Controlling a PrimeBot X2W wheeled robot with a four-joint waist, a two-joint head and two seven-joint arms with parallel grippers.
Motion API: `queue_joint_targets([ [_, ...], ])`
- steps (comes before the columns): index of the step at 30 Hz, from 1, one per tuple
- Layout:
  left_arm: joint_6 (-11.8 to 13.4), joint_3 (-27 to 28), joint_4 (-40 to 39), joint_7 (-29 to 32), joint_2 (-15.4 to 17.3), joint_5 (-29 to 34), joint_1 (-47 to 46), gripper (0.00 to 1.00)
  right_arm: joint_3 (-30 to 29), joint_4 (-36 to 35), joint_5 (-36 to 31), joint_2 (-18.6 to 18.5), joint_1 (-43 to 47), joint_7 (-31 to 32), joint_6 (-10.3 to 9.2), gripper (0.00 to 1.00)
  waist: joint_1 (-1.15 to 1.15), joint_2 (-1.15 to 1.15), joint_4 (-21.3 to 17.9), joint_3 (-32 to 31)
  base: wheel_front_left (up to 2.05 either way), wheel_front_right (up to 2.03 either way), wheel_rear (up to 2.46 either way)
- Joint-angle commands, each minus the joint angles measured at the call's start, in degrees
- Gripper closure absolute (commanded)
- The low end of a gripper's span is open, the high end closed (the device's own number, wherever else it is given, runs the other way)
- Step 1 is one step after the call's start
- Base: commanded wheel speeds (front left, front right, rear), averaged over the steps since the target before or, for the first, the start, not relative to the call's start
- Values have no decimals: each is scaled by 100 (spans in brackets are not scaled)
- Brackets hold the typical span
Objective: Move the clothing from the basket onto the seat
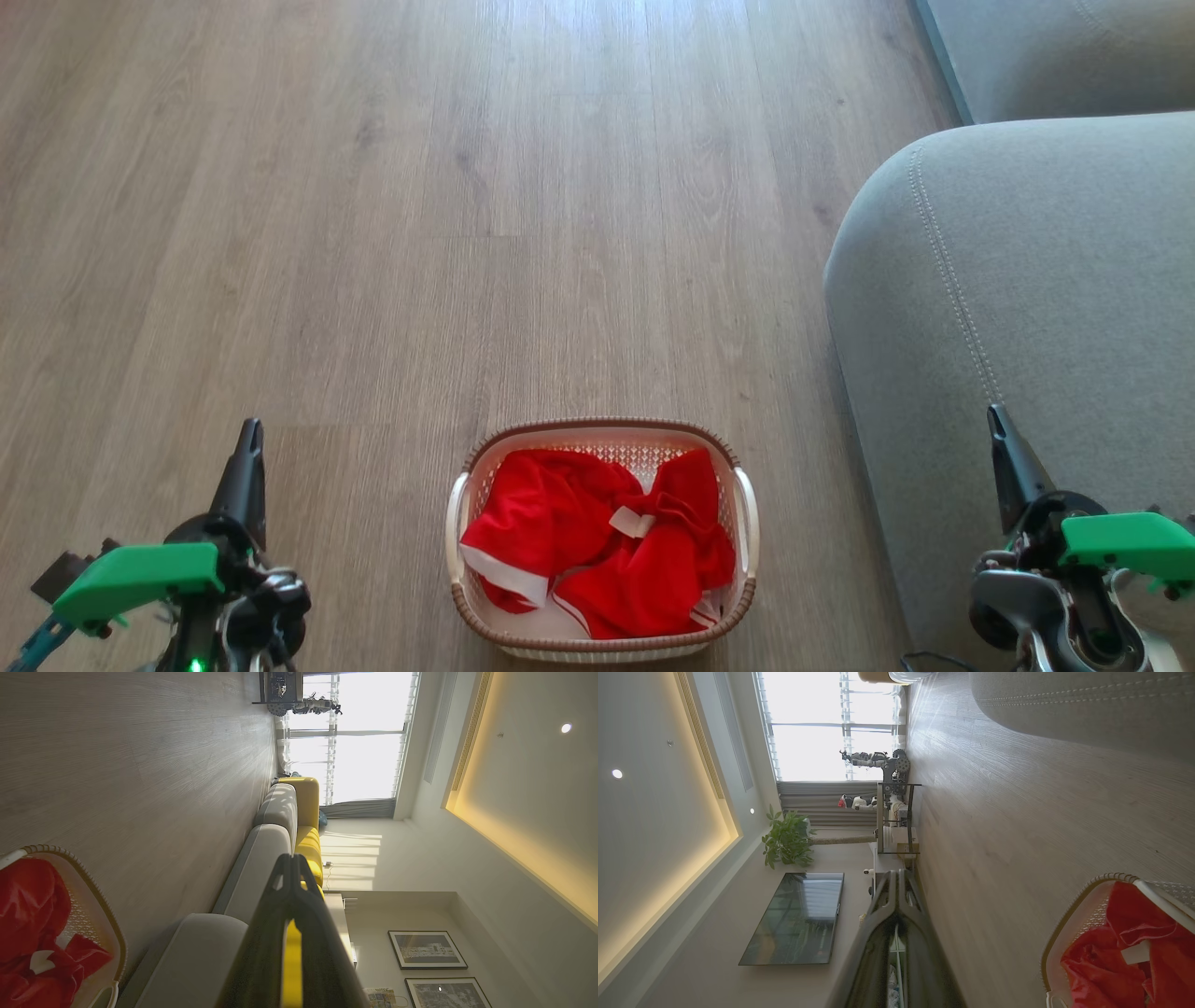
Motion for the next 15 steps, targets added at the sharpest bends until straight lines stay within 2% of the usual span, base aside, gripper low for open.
queue_joint_targets([
  [1,-37,189,-158,10,49,-26,-310,100,110,-197,43,1,-335,42,48,100,0,0,0,0,0,0,0],
  [15,-37,189,-158,10,49,-26,-310,100,110,-197,43,1,-335,42,48,100,0,0,0,0,0,0,0],
])
